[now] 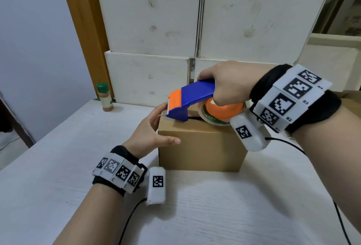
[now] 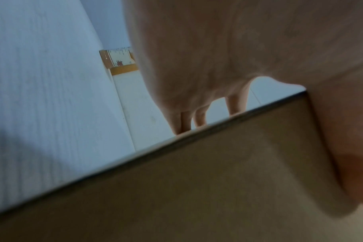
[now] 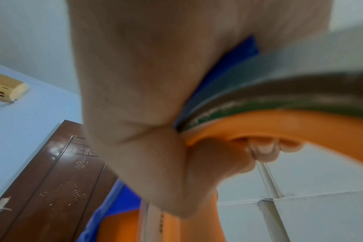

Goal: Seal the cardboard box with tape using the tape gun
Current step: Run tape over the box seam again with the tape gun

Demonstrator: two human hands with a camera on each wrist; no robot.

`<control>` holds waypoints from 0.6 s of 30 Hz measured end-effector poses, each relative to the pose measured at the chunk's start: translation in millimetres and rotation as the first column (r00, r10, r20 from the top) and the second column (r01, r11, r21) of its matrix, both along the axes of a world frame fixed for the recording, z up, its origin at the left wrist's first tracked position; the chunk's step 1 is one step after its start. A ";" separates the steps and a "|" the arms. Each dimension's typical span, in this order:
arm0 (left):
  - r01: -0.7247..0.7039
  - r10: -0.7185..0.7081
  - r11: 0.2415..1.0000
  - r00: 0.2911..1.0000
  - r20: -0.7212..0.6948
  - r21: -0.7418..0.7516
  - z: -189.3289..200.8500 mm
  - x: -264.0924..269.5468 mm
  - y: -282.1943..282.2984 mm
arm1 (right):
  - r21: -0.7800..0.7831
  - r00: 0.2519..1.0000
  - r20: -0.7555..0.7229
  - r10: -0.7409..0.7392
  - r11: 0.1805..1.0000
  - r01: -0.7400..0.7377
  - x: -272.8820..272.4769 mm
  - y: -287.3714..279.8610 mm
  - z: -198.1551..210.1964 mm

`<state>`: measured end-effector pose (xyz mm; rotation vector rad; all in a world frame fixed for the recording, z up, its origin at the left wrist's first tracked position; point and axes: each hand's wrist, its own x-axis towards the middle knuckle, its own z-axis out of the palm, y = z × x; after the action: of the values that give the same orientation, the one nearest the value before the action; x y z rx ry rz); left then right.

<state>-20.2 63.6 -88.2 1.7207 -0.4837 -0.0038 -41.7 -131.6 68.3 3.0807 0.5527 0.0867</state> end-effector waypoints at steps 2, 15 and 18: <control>0.011 -0.011 1.000 1.000 -0.020 -0.006 -0.2 1.3 1.4 | 0.006 1.000 -0.012 -0.006 1.000 0.006 0.6 -0.7 0.9; 0.004 -0.006 1.000 0.998 -0.070 -0.026 -1.3 6.8 5.0 | 0.033 0.997 -0.061 -0.056 0.998 0.058 5.0 -15.1 2.6; 0.000 -0.004 0.999 0.997 -0.076 -0.052 -0.1 5.6 2.7 | 0.049 0.996 -0.063 -0.068 0.996 0.071 4.3 -19.8 2.6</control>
<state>-14.6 66.2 -88.4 1.6633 -0.4261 -0.0578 -37.3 -151.3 70.9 3.1587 0.4513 0.0054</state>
